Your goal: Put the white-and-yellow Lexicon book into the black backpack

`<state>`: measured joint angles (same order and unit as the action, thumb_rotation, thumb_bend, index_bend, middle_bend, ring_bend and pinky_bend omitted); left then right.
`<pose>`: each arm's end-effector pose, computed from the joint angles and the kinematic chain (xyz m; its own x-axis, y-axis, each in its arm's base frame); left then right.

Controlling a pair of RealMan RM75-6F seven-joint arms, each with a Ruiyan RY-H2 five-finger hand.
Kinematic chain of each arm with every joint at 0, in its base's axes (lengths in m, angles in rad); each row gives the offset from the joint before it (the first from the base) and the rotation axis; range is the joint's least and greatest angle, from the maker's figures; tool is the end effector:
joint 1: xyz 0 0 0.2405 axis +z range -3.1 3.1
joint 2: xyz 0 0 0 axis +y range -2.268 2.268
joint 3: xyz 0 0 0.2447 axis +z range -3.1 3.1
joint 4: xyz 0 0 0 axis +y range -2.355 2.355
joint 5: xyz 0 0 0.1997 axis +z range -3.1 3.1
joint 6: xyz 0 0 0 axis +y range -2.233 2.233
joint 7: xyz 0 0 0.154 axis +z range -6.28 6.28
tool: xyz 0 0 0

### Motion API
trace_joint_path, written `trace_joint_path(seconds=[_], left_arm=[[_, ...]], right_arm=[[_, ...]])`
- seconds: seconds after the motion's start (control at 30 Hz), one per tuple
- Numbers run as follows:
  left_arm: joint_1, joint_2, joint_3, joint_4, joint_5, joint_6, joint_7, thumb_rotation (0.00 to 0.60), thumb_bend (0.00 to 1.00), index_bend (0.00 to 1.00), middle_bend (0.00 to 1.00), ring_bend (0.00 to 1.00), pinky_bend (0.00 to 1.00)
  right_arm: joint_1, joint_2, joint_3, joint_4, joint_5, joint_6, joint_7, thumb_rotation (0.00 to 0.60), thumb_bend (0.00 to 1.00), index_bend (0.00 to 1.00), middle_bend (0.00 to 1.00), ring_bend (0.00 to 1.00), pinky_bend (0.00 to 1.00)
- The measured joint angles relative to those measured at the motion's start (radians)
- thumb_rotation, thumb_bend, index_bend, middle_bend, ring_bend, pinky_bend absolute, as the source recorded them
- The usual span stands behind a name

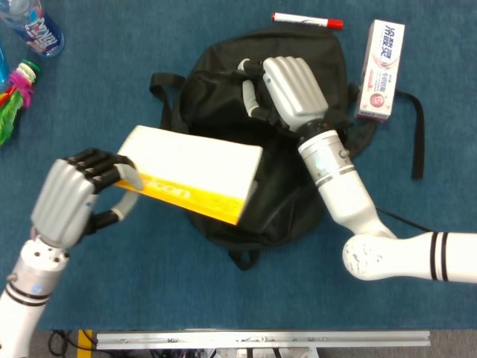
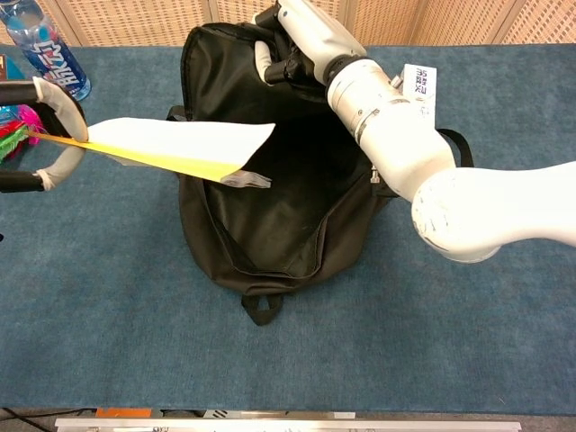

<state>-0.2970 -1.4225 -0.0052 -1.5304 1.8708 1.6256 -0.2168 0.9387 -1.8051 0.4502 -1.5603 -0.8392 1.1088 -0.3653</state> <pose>-0.1797 0.2097 0.0810 -0.0308 0.0171 0.9994 0.8233 -0.5665 0.0351 0.0001 -0.3531 -0.0291 -0.0332 -0.2653 0.9636 -0.9514 -0.2871 -0.1118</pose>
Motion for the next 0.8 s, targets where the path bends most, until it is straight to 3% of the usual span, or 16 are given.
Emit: trace_joint_path(seconds=[0.33, 0.8], left_arm=[[-0.081, -0.077, -0.007, 0.008, -0.005, -0.112, -0.001, 0.6, 0.41, 0.66, 0.58, 0.54, 0.55], [-0.173, -0.18, -0.083, 0.021, -0.11, -0.207, -0.015, 0.6, 0.41, 0.66, 0.58, 0.54, 0.55]], right_arm=[[0.012, -0.022, 0.013, 0.012, -0.002, 0.01, 0.026, 0.6, 0.63, 0.7, 0.63, 0.61, 0.78], [0.01, -0.027, 0.018, -0.007, -0.012, 0.004, 0.074, 0.6, 0.63, 0.7, 0.63, 0.61, 0.78]])
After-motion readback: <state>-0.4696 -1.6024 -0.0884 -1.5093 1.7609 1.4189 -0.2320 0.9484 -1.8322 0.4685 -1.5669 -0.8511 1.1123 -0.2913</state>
